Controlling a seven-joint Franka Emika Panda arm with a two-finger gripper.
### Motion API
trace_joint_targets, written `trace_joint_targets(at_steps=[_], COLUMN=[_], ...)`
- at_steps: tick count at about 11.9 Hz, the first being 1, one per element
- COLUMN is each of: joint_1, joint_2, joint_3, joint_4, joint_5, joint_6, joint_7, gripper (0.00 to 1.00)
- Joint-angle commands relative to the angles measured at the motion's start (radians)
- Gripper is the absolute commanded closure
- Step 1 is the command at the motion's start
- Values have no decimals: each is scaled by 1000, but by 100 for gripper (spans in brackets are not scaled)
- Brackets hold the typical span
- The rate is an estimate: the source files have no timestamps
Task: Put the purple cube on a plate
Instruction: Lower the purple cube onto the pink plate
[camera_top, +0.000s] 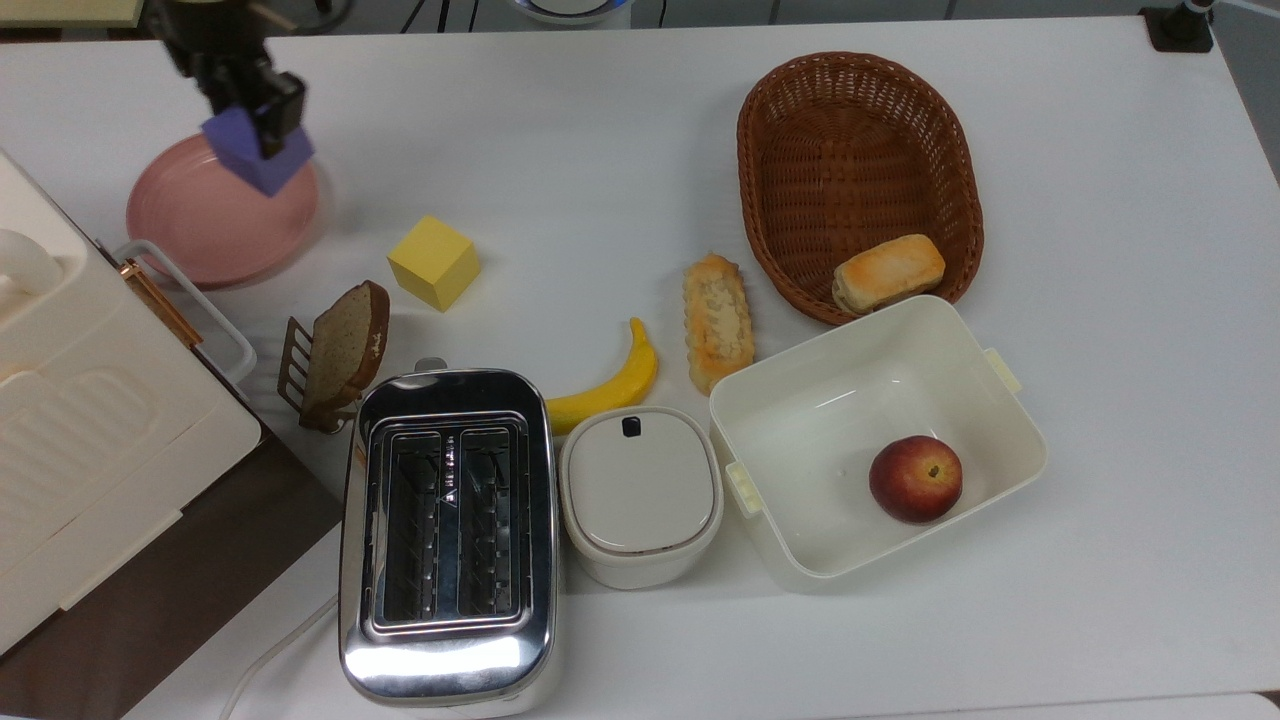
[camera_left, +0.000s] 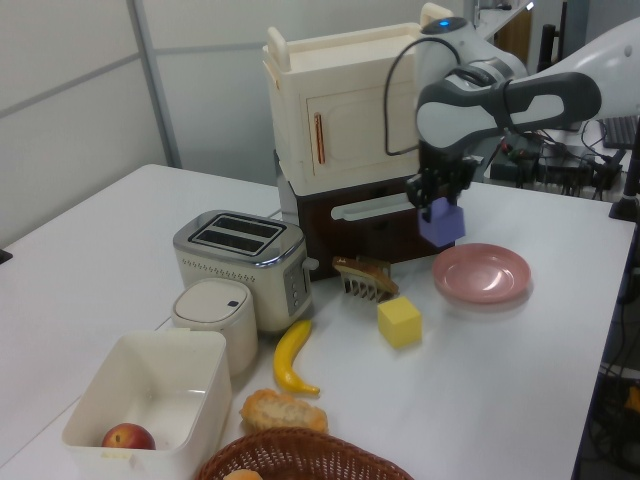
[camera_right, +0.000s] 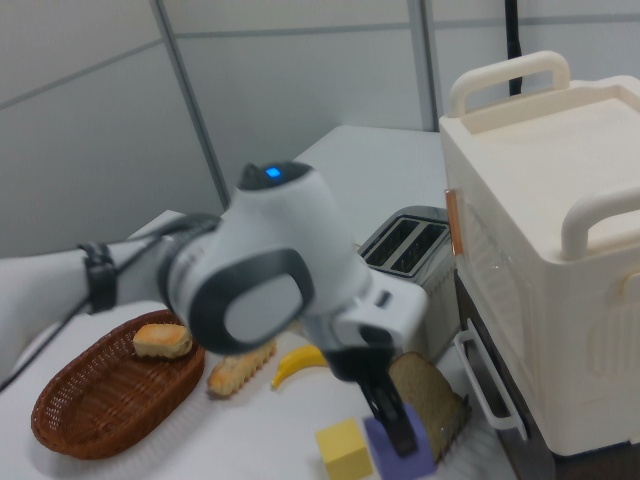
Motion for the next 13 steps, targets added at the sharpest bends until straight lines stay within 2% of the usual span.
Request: trace_joint_targets(at_steps=[1,4,13], joint_1=[4,4,-2], joint_2=[83,122,124], joint_3=[-70,-107,-109], joint_4=[-12,-16,-61], joint_5=[-17,-27,-65], joint_6=[116,148,139], joint_7=[-15,-47,-85], gripper=[100,100,100])
